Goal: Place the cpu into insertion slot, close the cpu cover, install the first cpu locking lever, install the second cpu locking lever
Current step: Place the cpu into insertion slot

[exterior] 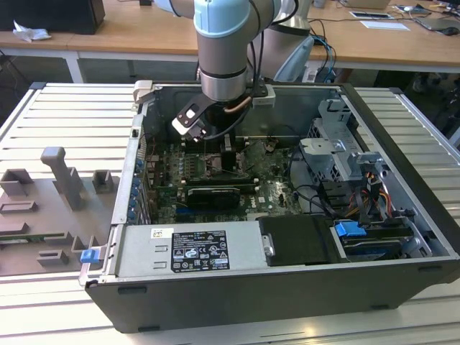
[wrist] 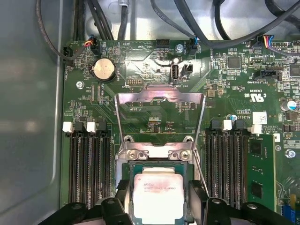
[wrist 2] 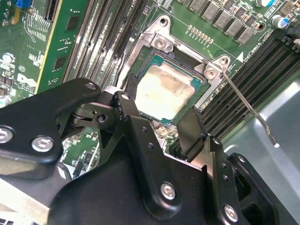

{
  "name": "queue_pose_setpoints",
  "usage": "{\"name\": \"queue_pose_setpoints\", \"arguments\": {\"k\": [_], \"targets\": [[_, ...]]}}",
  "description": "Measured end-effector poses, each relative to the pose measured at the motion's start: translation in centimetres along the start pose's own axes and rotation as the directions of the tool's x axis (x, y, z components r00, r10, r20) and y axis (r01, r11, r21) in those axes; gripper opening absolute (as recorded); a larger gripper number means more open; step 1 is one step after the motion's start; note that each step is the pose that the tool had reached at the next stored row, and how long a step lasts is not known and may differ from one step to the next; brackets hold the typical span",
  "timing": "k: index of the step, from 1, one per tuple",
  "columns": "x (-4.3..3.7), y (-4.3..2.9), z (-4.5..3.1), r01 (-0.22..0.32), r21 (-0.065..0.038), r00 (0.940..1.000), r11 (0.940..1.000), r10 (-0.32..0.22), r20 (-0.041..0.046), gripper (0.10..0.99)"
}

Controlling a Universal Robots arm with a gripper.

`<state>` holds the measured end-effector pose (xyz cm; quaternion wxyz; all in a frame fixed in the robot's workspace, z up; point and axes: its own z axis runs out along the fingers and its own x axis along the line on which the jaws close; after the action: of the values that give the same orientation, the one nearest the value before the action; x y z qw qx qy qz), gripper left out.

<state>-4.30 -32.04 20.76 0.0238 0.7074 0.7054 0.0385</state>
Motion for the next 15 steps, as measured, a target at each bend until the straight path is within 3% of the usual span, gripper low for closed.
{"name": "queue_pose_setpoints", "arguments": {"k": [3, 9, 10, 13, 15], "targets": [[0.01, 0.03, -0.33, -0.001, 0.0, 1.0, 1.0, 0.001, 0.0001, 0.592], [0.01, 0.05, -0.52, -0.001, 0.0, 1.0, 1.0, 0.001, 0.0001, 0.224], [0.01, 0.05, -0.54, -0.001, 0.0, 1.0, 1.0, 0.001, 0.0, 0.224], [0.01, 0.06, -0.62, -0.002, 0.0, 1.0, 1.0, 0.002, 0.0, 0.106], [0.01, 0.06, -0.68, -0.002, 0.0, 1.0, 1.0, 0.002, 0.0002, 0.106]]}}
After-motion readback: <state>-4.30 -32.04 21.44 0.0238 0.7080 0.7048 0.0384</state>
